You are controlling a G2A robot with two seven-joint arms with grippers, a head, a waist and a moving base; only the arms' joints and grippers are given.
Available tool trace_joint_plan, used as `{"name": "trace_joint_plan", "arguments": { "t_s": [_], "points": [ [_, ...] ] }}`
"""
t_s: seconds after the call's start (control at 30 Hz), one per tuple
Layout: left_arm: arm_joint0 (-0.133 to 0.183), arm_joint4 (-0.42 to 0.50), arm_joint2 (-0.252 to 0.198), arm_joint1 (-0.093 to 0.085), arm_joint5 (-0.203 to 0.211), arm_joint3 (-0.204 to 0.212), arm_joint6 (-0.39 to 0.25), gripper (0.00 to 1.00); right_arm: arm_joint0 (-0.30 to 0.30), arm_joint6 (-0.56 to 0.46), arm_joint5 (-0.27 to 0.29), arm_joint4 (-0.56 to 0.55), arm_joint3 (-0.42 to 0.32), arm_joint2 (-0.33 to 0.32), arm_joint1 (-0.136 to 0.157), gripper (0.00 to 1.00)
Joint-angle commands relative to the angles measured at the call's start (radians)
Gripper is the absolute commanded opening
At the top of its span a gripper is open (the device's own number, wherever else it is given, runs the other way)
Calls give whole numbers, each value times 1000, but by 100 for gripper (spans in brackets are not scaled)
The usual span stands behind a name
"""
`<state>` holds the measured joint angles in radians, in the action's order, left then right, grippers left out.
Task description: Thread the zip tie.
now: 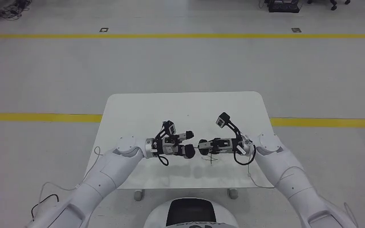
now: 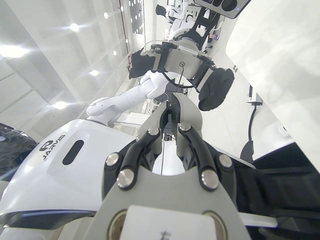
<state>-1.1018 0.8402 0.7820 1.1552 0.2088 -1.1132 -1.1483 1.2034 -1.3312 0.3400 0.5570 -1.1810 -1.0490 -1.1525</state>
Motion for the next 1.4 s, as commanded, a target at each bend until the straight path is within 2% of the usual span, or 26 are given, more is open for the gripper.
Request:
{"name": "trace_joint_plan", "arguments": {
  "t_s": [0.0, 0.1, 0.5, 0.73, 0.9, 1.37],
  "points": [
    [0, -1, -1, 1, 0, 1, -1, 66, 0, 1, 0, 0, 1, 1, 0, 0],
    [0, -1, -1, 2, 0, 2, -2, 57, -1, 2, 0, 0, 2, 2, 0, 0],
    [1, -5, -1, 4, 0, 5, -5, 45, -3, 13, 0, -5, 7, 7, 0, 0],
    [0, -8, 1, 5, 0, 5, -7, 29, -4, 24, -2, -15, 10, 11, 1, 0],
    [-1, -10, 3, 5, 5, 4, -7, 22, -5, 41, -13, -19, 12, 12, 2, 0],
    [-1, -19, 4, 6, 16, 3, -11, 13, -21, 31, -71, 34, 49, 23, -3, 0]
  ]
}}
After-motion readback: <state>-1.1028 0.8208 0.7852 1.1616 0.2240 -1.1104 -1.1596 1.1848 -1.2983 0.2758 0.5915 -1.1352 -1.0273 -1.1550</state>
